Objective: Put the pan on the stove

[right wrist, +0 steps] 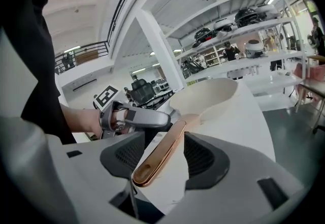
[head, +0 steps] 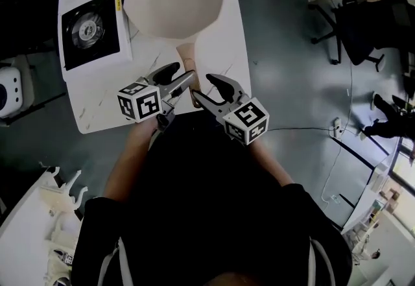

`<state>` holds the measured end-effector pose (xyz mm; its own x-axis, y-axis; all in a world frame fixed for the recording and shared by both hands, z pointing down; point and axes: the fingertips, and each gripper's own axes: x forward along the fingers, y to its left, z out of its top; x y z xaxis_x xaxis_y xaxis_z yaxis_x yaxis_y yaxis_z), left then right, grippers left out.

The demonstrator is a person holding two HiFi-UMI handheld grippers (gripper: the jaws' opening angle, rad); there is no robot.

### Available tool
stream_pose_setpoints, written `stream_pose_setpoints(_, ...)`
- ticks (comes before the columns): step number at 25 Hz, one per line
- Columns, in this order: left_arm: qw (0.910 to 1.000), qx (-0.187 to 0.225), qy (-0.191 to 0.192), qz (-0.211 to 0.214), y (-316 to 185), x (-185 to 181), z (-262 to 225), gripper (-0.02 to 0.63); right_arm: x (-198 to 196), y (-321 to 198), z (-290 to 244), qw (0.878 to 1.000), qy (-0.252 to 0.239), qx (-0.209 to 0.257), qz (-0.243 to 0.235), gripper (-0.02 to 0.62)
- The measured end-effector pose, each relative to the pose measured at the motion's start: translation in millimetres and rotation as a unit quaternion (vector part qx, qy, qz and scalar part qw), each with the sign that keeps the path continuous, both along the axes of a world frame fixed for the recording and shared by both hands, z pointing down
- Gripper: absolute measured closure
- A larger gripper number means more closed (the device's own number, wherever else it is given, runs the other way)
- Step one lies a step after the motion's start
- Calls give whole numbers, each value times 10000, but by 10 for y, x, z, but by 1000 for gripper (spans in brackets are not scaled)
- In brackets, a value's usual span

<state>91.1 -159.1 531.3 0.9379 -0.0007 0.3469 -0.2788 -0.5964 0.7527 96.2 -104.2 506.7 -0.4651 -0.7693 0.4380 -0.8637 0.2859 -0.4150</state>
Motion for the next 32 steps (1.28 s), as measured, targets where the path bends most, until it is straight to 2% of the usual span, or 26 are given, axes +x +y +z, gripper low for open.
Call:
stream_pose_setpoints(7, 9961, -783, 269, 312, 5, 97, 137, 299, -21, -17, 184, 9955, -738, -510, -299, 380)
stream_pose_setpoints(11, 9943, -835, 274, 609, 34, 162, 230, 291, -76, 12, 305, 9895, -1084, -811, -514, 371)
stream_pose_setpoints(15, 9905, -1019, 469, 790, 88, 268, 274, 288, -180, 31, 401, 9805, -1452, -1043, -814, 367)
stream_pose_setpoints(19, 9877, -1046, 685, 943, 128, 360, 287, 288, -315, -4, 451, 9653, -1991, -1235, -1153, 367)
stream_pose_setpoints(22, 9834, -1084, 883, 1153, 165, 435, 287, 288, -433, -41, 484, 9552, -2187, -1330, -1487, 367)
stream_pose_setpoints(28, 9798, -650, 1187, 1471, 204, 499, 210, 329, -527, -108, 466, 9455, -2362, -1294, -1828, 385)
stream_pose_setpoints(29, 9792, -588, 1239, 1496, 206, 503, 193, 351, -530, -110, 462, 9448, -2379, -1284, -1852, 385)
stream_pose_setpoints(32, 9785, -532, 1320, 1496, 209, 500, 179, 360, -533, -109, 462, 9437, -2450, -1258, -1833, 396)
